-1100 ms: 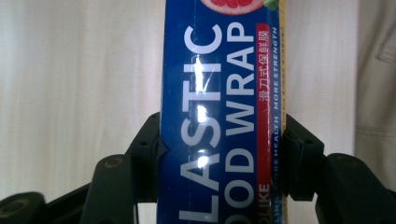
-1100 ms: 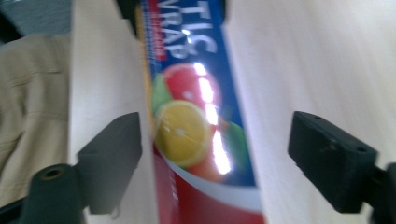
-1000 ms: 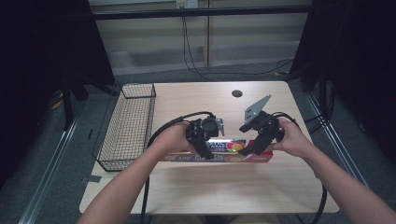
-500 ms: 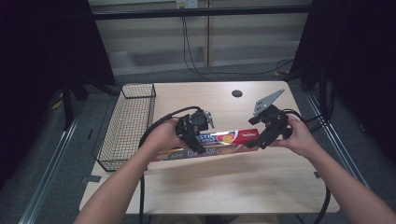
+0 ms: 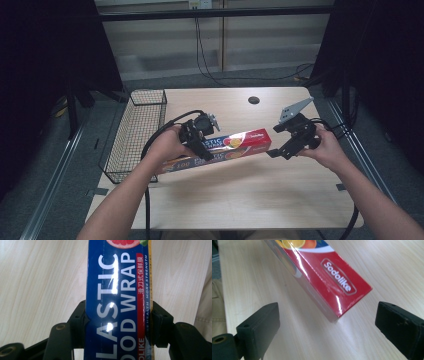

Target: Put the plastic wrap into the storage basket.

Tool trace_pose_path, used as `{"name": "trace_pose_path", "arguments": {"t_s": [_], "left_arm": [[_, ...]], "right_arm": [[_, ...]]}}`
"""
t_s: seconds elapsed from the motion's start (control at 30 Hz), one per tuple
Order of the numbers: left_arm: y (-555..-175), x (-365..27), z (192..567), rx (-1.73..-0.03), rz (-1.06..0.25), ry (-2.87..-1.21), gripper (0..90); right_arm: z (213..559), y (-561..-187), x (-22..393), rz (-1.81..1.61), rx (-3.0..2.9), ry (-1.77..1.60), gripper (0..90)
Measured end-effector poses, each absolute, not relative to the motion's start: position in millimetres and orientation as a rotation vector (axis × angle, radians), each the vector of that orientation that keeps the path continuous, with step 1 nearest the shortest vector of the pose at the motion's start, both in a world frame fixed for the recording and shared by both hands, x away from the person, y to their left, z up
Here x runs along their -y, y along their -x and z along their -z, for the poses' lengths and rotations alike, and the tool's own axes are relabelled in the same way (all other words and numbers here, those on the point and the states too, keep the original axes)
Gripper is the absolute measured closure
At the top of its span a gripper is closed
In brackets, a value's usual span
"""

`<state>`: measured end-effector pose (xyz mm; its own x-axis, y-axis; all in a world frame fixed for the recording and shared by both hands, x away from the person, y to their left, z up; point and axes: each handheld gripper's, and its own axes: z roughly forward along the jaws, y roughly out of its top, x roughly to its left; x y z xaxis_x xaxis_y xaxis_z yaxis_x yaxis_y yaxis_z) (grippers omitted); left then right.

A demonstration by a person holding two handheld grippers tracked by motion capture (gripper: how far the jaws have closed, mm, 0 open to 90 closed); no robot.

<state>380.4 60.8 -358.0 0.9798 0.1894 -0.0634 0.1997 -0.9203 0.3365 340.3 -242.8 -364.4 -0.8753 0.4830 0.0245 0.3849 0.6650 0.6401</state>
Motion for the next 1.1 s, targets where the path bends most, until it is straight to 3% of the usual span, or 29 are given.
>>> {"name": "trace_pose_path", "arguments": {"t_s": [0.57, 1.1], "left_arm": [[-389, -87, 350, -0.509, 0.001, -2.708, 44.0], [-395, -104, 344, -0.584, -0.033, -2.692, 43.9]], "right_arm": [[370, -336, 229, -0.969, -2.757, -0.700, 5.2], [382, -331, 222, -0.942, -2.764, -0.726, 5.3]]}}
